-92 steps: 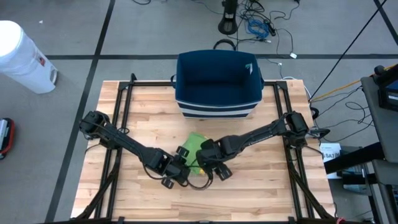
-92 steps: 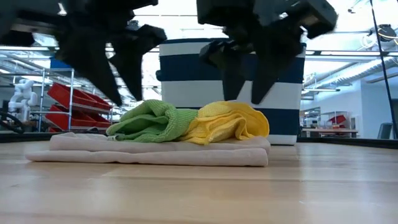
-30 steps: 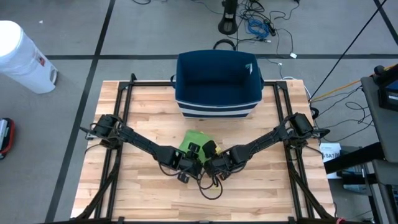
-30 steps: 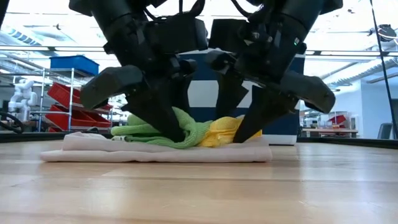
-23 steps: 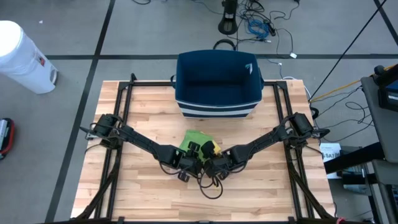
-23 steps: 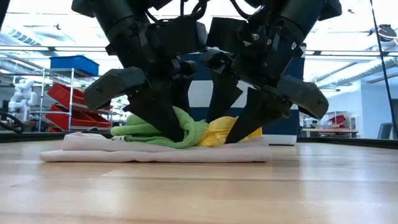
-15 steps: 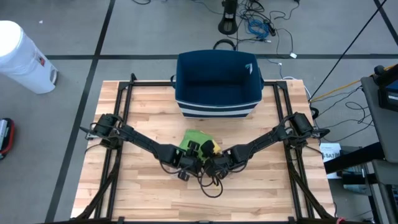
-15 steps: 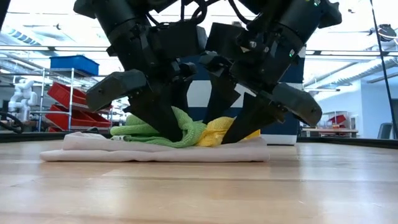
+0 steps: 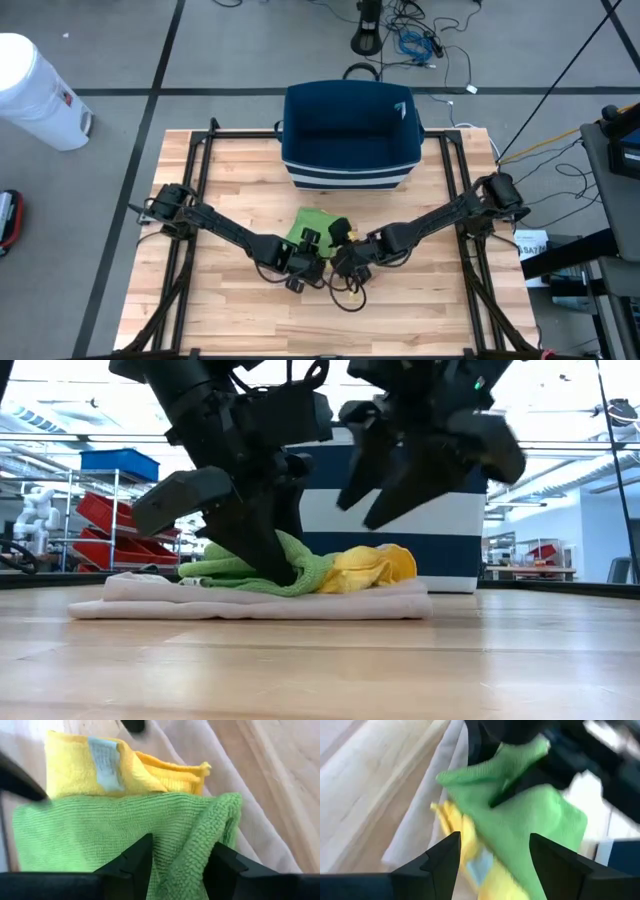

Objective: Fold towel
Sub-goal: Stack the folded towels on the light brown towel

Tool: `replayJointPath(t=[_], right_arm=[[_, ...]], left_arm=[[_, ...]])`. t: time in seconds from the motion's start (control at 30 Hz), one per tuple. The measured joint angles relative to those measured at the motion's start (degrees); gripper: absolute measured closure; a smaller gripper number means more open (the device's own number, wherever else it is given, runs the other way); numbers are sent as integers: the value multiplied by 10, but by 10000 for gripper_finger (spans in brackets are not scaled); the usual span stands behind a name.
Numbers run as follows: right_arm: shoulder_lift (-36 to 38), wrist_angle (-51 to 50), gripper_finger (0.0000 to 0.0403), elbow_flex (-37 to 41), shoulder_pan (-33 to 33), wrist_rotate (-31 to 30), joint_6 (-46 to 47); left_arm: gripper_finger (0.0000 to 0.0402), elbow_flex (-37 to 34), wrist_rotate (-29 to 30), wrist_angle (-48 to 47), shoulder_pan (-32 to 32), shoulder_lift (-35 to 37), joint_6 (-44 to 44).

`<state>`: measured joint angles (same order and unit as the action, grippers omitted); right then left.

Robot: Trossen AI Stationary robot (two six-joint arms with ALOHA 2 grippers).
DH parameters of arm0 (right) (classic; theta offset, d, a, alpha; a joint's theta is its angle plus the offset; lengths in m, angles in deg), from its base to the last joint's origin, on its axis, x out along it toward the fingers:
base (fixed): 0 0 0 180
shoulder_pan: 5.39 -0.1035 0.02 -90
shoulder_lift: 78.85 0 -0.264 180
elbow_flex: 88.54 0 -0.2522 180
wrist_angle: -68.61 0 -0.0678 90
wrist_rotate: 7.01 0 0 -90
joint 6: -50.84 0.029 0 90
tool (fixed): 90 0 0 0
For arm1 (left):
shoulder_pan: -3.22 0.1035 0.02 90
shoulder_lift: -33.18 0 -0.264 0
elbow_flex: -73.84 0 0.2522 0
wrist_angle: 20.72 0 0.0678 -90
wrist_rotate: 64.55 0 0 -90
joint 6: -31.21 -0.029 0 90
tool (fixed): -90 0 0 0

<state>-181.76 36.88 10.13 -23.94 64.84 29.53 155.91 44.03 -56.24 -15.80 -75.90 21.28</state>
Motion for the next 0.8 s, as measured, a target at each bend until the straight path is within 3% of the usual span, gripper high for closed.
replayJointPath(t=[0.1, 0.3, 0.8], right_arm=[[21, -44, 181, 0, -2, 24, 40], [22, -76, 181, 3, -5, 138, 130], [7, 116, 181, 122, -9, 104, 166]], left_arm=[[248, 0, 32, -6, -7, 0, 2], [248, 0, 42, -12, -14, 0, 2], [248, 0, 18, 27, -34, 0, 4]])
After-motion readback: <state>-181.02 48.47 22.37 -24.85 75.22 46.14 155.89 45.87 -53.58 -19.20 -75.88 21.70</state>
